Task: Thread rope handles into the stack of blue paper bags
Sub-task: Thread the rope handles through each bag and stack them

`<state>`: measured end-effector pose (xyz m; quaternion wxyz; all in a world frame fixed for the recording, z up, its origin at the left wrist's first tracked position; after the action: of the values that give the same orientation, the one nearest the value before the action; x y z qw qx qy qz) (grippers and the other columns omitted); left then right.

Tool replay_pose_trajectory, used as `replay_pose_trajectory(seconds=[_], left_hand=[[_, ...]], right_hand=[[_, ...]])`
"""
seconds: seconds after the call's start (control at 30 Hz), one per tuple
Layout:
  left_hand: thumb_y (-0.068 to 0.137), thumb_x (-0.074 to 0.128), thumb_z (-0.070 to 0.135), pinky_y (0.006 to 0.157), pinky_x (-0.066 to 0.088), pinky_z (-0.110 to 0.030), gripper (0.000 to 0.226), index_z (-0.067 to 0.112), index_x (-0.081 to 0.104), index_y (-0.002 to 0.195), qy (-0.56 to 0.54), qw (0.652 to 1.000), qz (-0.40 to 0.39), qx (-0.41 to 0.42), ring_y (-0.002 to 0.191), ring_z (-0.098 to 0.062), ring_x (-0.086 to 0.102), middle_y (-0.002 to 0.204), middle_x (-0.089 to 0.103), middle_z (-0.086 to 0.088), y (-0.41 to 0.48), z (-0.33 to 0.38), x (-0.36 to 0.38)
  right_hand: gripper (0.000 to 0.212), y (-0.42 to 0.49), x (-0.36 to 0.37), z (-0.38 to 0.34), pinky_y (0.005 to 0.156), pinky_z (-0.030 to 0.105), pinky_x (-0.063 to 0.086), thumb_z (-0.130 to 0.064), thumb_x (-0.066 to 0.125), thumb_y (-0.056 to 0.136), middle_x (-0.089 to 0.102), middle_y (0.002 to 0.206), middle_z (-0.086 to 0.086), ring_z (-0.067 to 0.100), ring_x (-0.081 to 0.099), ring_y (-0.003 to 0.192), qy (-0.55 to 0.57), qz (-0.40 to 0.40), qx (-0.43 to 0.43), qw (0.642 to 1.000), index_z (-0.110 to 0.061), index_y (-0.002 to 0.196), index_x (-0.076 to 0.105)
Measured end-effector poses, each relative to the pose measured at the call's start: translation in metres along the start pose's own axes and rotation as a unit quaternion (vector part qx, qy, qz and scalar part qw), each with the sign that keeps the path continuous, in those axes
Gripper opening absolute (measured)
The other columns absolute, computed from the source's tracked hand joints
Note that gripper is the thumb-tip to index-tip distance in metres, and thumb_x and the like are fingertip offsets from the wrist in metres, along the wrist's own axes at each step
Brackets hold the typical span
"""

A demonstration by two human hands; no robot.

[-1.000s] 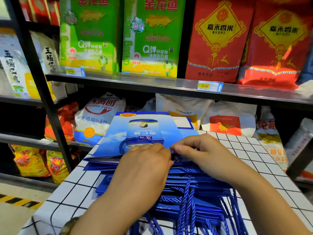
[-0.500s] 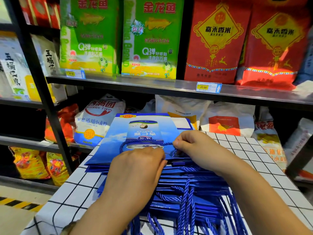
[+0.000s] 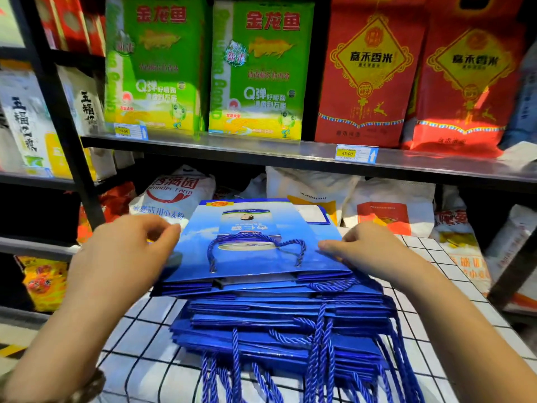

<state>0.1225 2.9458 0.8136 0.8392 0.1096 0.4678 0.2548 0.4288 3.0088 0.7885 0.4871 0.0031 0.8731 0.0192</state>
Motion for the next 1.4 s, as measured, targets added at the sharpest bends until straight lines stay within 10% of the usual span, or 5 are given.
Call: replay_pose_trajectory(seconds=[0.2, 0.93, 1.17, 1.3, 1.4], left_hand=[[0.074, 0.073, 0.036, 0.076, 0.045, -0.036, 0.018, 0.018, 0.072, 0.080, -0.148, 0.975, -0.147, -0.080, 0.078, -0.026, 0.061, 0.083, 0.070, -0.009, -0.001, -0.030, 0.051], [0.085, 0.063, 0.029, 0.076, 0.039, -0.027, 0.026, 0.020, 0.068, 0.108, -0.219, 0.954, 0.034, 0.203, 0.089, -0.021, 0.062, 0.098, 0.071, -0.001, -0.052, 0.162, 0.035], [0.094, 0.045, 0.036, 0.082, 0.041, -0.036, 0.027, 0.020, 0.055, 0.114, -0.095, 0.959, -0.051, 0.263, 0.104, -0.027, 0.054, 0.113, 0.059, -0.005, -0.103, 0.223, 0.104], [0.049, 0.083, 0.034, 0.046, 0.035, -0.025, 0.029, 0.018, 0.062, 0.062, 0.052, 0.930, -0.095, 0.350, 0.048, -0.026, 0.058, 0.052, 0.059, -0.004, -0.132, 0.244, 0.140], [0.052, 0.082, 0.036, 0.066, 0.043, -0.031, 0.030, 0.018, 0.065, 0.069, 0.127, 0.909, -0.124, 0.378, 0.063, -0.024, 0.061, 0.062, 0.064, -0.005, -0.145, 0.248, 0.157]], right_hand=[[0.049, 0.000, 0.014, -0.006, 0.056, 0.031, 0.027, -0.055, 0.064, 0.075, 0.045, 0.054, 0.008, 0.022, 0.042, 0.053, 0.008, -0.047, 0.009, 0.999, -0.012, 0.054, 0.050], [0.033, -0.082, -0.122, 0.113, 0.036, 0.014, 0.028, -0.034, 0.065, 0.075, 0.052, 0.043, -0.002, 0.008, 0.041, 0.038, 0.242, 0.177, 0.000, 0.954, -0.005, 0.059, 0.061], [0.050, -0.123, -0.126, 0.200, 0.039, 0.017, 0.025, -0.042, 0.069, 0.067, 0.053, 0.064, 0.015, 0.014, 0.041, 0.052, 0.227, 0.191, 0.093, 0.951, 0.007, 0.070, 0.060], [0.087, -0.128, -0.105, 0.237, 0.040, 0.018, 0.028, -0.078, 0.070, 0.039, 0.055, 0.054, 0.003, 0.009, 0.045, 0.049, 0.217, 0.142, 0.131, 0.957, 0.004, 0.064, 0.061], [0.039, -0.127, -0.089, 0.250, 0.034, 0.012, 0.024, -0.024, 0.065, 0.084, 0.045, 0.037, -0.005, 0.001, 0.036, 0.032, 0.218, 0.099, 0.155, 0.959, -0.004, 0.053, 0.055]])
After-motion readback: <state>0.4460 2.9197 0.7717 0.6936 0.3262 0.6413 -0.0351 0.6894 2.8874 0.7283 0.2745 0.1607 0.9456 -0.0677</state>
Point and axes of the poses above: each hand's wrist, its own y-axis towards the middle knuckle, its own x-axis out of the palm, z = x × y, the point moved 8 cm from there along y, towards the middle knuckle
